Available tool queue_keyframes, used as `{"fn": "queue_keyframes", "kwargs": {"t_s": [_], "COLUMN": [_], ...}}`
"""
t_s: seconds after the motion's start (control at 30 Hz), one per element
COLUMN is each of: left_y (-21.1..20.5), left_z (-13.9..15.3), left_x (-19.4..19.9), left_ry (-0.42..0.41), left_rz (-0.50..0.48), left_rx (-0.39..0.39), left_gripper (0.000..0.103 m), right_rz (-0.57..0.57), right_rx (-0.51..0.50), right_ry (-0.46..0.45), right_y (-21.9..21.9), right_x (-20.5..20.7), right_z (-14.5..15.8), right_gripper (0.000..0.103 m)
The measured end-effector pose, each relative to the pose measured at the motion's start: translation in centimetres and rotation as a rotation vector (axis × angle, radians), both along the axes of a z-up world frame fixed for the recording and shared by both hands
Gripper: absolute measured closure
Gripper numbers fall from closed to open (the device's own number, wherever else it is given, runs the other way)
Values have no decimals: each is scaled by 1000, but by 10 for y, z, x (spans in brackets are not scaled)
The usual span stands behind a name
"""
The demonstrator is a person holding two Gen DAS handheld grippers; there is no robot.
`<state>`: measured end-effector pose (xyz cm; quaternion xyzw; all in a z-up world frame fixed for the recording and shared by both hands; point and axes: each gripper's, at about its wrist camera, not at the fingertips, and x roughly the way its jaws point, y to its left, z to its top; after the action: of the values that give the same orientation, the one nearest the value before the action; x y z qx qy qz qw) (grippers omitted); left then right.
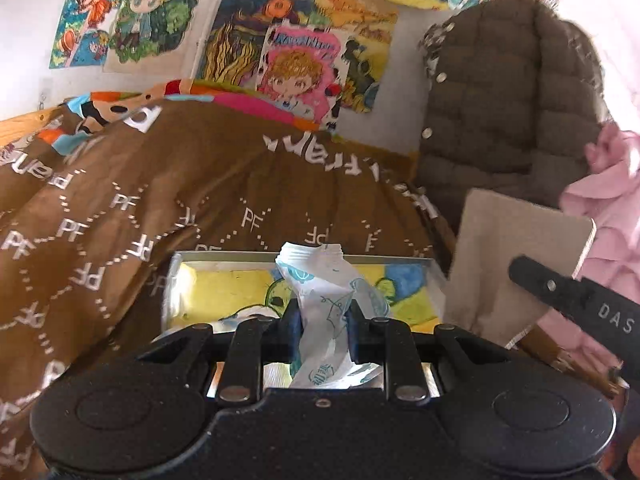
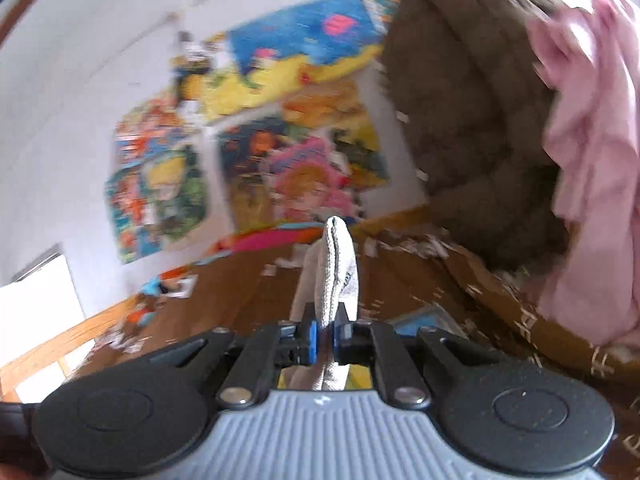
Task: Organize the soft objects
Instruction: 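Carry the wipes packet with left tool while right tool carries the beige cloth to the tray, then open left tool over the tray while right tool releases the beige cloth there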
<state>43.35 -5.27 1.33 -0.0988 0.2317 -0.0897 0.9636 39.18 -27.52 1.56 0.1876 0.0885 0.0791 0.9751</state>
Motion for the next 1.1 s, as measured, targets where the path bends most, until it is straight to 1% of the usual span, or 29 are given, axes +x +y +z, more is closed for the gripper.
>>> {"fn": "queue_keyframes", "kwargs": {"t_s": [0.07, 0.17, 0.23, 0.3, 0.37, 0.43, 0.53, 0.6, 0.63, 0.67, 0.7, 0.73, 0.77, 0.8, 0.83, 0.9, 0.93, 1.0, 1.03, 1.1], "left_y": [-7, -18, -25, -30, -34, -36, -39, -42, -42, -43, -43, -43, -42, -42, -40, -38, -37, -35, -35, -34], "left_z": [-12, -32, -44, -54, -61, -64, -64, -63, -62, -62, -61, -61, -60, -59, -58, -54, -52, -45, -41, -33], "left_x": [20, 43, 51, 55, 58, 57, 56, 55, 54, 53, 52, 52, 50, 49, 47, 43, 40, 34, 30, 22], "left_ry": [33, 89, 122, 152, 168, 173, 183, 184, 184, 187, 189, 192, 193, 194, 195, 200, 200, 195, 189, 180], "left_rz": [4, 3, -4, -7, -1, 0, 2, 3, 3, 0, 0, 2, 8, 13, 17, 26, 28, 33, 34, 37], "left_rx": [-14, -34, -28, -14, -3, 7, 10, 21, 24, 27, 28, 30, 31, 28, 24, 16, 16, 22, 25, 33], "left_gripper": [79, 79, 79, 79, 78, 76, 74, 73, 72, 70, 64, 58, 55, 48, 41, 35, 32, 28, 24, 21], "right_rz": [-13, -14, -38, -65, -79, -86, -84, -77, -71, -67, -65, -63, -59, -56, -53, -40, -35, -27, -21, -4], "right_rx": [88, 167, 190, 210, 220, 234, 252, 269, 273, 275, 275, 273, 270, 266, 263, 267, 269, 265, 262, 272], "right_ry": [51, 117, 160, 222, 268, 318, 378, 405, 409, 413, 420, 428, 436, 445, 452, 464, 464, 461, 459, 450], "right_y": [-14, -30, -37, -43, -48, -52, -57, -60, -59, -59, -59, -59, -58, -58, -57, -58, -60, -62, -62, -65], "right_x": [19, 43, 53, 61, 64, 68, 72, 73, 69, 69, 69, 69, 69, 68, 66, 64, 61, 54, 51, 44], "right_z": [-13, -29, -37, -46, -56, -65, -76, -80, -80, -80, -80, -80, -79, -78, -77, -72, -70, -63, -60, -52], "right_gripper": [95, 95, 95, 95, 95, 94, 88, 78, 75, 67, 60, 56, 49, 44, 42, 30, 29, 18, 16, 12]}}
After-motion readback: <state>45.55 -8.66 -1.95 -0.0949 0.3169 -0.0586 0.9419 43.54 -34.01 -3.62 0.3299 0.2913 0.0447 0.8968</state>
